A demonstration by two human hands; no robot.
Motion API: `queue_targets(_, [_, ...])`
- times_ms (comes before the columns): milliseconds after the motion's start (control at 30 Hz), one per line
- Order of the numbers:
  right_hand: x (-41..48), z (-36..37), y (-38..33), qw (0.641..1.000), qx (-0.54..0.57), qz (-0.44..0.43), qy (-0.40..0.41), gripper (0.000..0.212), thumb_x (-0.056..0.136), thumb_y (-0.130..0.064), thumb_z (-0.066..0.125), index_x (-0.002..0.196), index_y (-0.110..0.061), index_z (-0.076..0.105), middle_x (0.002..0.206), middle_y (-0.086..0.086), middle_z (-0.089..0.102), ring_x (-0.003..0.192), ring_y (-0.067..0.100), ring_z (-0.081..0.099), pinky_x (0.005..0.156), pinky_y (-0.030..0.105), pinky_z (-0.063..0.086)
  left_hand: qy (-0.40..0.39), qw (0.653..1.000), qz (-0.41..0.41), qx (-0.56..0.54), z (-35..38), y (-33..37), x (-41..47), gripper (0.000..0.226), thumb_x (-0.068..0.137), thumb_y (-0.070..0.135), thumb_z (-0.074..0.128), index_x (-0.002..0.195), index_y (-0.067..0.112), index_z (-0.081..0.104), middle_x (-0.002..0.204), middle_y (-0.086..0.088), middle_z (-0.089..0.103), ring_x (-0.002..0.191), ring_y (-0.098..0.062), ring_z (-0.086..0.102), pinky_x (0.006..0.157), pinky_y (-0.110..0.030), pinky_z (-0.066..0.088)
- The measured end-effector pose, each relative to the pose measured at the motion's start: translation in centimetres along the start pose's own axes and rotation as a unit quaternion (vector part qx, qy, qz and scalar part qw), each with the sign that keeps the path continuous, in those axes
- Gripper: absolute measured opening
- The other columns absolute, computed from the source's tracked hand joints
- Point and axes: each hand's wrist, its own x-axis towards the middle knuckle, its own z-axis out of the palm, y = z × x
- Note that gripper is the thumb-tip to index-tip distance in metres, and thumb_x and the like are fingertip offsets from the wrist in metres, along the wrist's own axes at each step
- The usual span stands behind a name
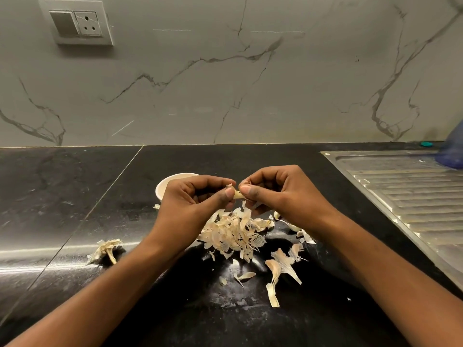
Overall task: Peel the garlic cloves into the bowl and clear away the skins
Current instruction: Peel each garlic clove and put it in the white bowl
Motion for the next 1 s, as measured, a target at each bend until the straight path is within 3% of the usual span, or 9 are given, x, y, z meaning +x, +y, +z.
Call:
queue_targets(167, [0.2,0.2,0.1,0.995,0.055,0.068,-0.037,0.018,0.097,-0.018,0.075,0.108,-0.004,0.078,0.093,0.013,0.080,0.082,0.022,0.076,0.072,0.030,0.064,0.022,0.999,0.038,0.032,0.2,-0.2,-0.1,0.021,0.089,0.004,0.077,0.110,0.003,0.078,0.097,-0.006,0.081,0.090,-0.023,0.079,0.083,-0.032,0.064])
queue_targets(467, [0.0,-0.1,-0.1,0.990,0.073,0.092,-0.083,0.019,0.099,-0.014,0.071,0.112,-0.002,0.077,0.100,0.018,0.080,0.086,0.023,0.076,0.077,0.029,0.063,0.042,0.981,0.127,0.140,0.2,-0.7,0.0,0.016,0.090,0.005,0.081,0.104,0.010,0.082,0.094,0.004,0.079,0.089,-0.023,0.077,0.078,-0.033,0.064])
queue_targets(700, [0.0,0.5,-0.1,0.994,0.074,0.074,-0.035,0.013,0.099,-0.004,0.069,0.102,0.005,0.079,0.088,0.020,0.079,0.072,0.023,0.073,0.066,0.028,0.061,0.030,0.977,0.147,0.152,0.3,-0.6,-0.1,0.015,0.090,0.002,0.080,0.104,0.008,0.082,0.094,0.003,0.079,0.087,-0.023,0.077,0.076,-0.032,0.063])
queue_targets(767, [-0.1,0.7,-0.1,0.995,0.081,0.063,-0.017,0.012,0.099,-0.001,0.068,0.099,0.006,0.078,0.084,0.020,0.078,0.068,0.022,0.071,0.063,0.027,0.060,0.031,0.984,0.125,0.122,0.3,-0.4,-0.2,0.016,0.090,0.002,0.079,0.105,0.006,0.081,0.094,0.000,0.080,0.088,-0.024,0.078,0.078,-0.030,0.063])
queue_targets(867, [-0.1,1.0,-0.2,0.993,0.107,0.049,0.007,0.012,0.097,0.002,0.067,0.094,0.005,0.079,0.079,0.018,0.076,0.061,0.020,0.067,0.058,0.025,0.058,0.039,0.999,0.037,-0.010,0.4,0.3,-0.3,0.022,0.086,0.007,0.077,0.107,0.001,0.078,0.096,-0.011,0.081,0.089,-0.025,0.079,0.081,-0.029,0.063])
queue_targets(1000, [-0.1,0.9,-0.2,0.989,0.142,0.038,0.006,0.013,0.097,0.002,0.067,0.092,0.002,0.079,0.077,0.017,0.075,0.061,0.020,0.067,0.058,0.026,0.058,0.024,0.976,-0.095,-0.195,0.5,0.7,-0.1,0.029,0.084,0.009,0.071,0.111,-0.002,0.075,0.106,-0.018,0.079,0.097,-0.027,0.077,0.086,-0.027,0.063])
